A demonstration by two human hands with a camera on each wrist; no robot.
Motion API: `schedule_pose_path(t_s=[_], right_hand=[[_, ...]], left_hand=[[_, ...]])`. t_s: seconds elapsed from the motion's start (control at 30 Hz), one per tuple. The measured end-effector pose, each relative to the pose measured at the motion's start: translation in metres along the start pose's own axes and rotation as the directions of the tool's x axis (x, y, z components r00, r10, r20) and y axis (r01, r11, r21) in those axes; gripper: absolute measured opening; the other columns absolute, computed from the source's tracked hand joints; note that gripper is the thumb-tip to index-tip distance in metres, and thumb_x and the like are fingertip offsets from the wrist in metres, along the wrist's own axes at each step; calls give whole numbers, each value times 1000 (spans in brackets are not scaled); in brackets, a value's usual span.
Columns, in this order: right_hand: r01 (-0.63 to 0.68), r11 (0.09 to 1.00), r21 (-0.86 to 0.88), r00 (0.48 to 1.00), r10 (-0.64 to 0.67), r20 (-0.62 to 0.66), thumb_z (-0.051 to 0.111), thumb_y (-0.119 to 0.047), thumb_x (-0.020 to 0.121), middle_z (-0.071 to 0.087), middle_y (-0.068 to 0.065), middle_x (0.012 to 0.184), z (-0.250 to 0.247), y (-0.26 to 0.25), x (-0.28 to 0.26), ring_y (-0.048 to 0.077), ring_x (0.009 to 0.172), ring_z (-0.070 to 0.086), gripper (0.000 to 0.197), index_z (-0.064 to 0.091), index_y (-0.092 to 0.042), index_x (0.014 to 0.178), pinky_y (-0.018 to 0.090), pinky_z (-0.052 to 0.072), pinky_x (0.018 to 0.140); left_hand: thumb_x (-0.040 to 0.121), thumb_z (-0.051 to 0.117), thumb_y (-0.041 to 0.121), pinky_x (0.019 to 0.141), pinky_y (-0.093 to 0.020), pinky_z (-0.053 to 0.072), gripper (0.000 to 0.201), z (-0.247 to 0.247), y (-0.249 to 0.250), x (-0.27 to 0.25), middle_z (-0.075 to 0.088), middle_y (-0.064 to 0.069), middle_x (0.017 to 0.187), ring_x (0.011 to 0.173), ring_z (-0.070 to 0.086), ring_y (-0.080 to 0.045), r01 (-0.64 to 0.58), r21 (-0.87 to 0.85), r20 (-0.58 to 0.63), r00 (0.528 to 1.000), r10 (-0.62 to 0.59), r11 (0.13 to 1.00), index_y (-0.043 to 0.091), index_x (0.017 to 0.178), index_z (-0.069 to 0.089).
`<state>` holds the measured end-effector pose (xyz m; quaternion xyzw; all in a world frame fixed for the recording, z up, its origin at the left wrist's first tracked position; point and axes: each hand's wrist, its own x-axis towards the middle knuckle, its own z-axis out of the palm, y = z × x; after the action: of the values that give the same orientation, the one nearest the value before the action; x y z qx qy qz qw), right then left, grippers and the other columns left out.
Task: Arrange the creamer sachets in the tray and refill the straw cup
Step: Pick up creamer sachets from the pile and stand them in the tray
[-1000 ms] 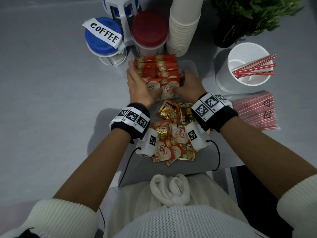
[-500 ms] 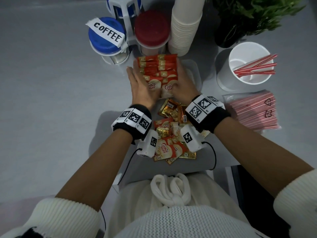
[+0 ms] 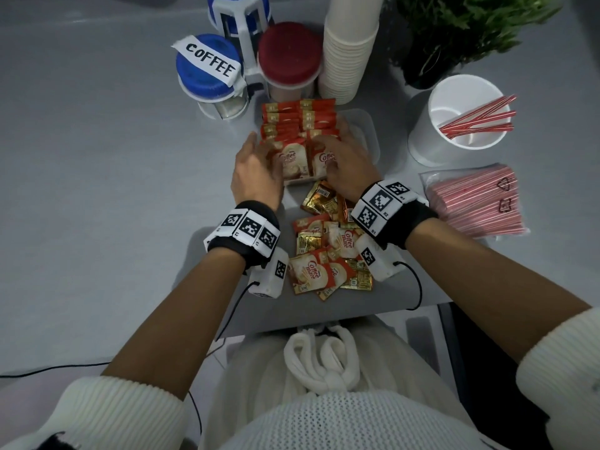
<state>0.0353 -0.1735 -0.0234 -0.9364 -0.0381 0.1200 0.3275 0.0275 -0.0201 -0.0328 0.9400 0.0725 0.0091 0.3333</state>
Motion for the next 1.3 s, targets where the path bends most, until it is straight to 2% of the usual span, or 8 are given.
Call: schedule_pose_path(t_s=[0.13,0.33,0.53,0.67,0.77,0.93,1.2,1.3], right_hand=[[32,997,-75,998,-28,57,43,5,87,6,15,156,6,-2,3,33,142,16,59,36,-17,141,43,25,115],[24,999,-45,995,-19,97,47,1,87,12,15,155,-7,-5,1,31,140,23,57,37,-14,140,36,25,114],[-83,996,21,990,84,-117,44,-3,87,54,8,131,-36,6,-17,25,117,51,45,47,-14,131,27,35,97],[-150,987,55,970,158,-185,55,-8,85,66,11,103,-41,23,-30,24,94,62,25,60,-7,110,27,46,81],[-185,982,-22,982,185,-37,66,-19,81,61,6,100,-42,29,-44,20,94,58,33,59,-9,112,28,45,81],[-180,958,-222,962,218,162,76,-23,72,43,10,129,-29,35,-59,27,120,42,60,49,-13,125,35,37,98],[-198,975,-106,978,203,40,67,-8,78,47,13,107,-26,42,-65,29,103,50,29,56,-1,104,25,31,79],[-109,992,60,990,114,-78,61,-4,82,57,8,95,-34,36,-66,20,91,53,16,64,-1,98,21,31,72]], left_hand=[[86,57,7,100,-18,32,51,-2,6,2,30,-13,150,133,38,-26,-135,-18,84,987,136,991,11,135,46],[85,57,11,102,-35,40,47,-1,9,4,38,-9,145,127,43,-28,-103,124,157,984,83,987,13,132,49],[84,59,15,108,-37,33,49,-3,16,1,35,-15,146,132,36,-30,-181,143,113,980,165,973,4,130,46],[84,59,16,98,-33,35,40,0,31,-4,43,-17,134,124,41,-30,-249,36,118,963,244,968,3,122,52],[85,58,12,83,-25,38,24,6,42,-8,57,-17,114,102,55,-27,-275,-71,164,945,284,959,1,106,61],[86,57,6,83,-32,49,18,18,45,-24,67,-16,102,94,62,-25,-238,-105,402,878,261,965,1,101,65],[91,53,10,79,-24,44,23,22,41,-36,65,-15,106,100,60,-26,-140,-133,497,847,188,981,1,110,62],[98,40,27,71,-28,45,29,16,48,-34,64,-16,93,86,62,-29,50,-260,494,865,88,964,6,100,59]])
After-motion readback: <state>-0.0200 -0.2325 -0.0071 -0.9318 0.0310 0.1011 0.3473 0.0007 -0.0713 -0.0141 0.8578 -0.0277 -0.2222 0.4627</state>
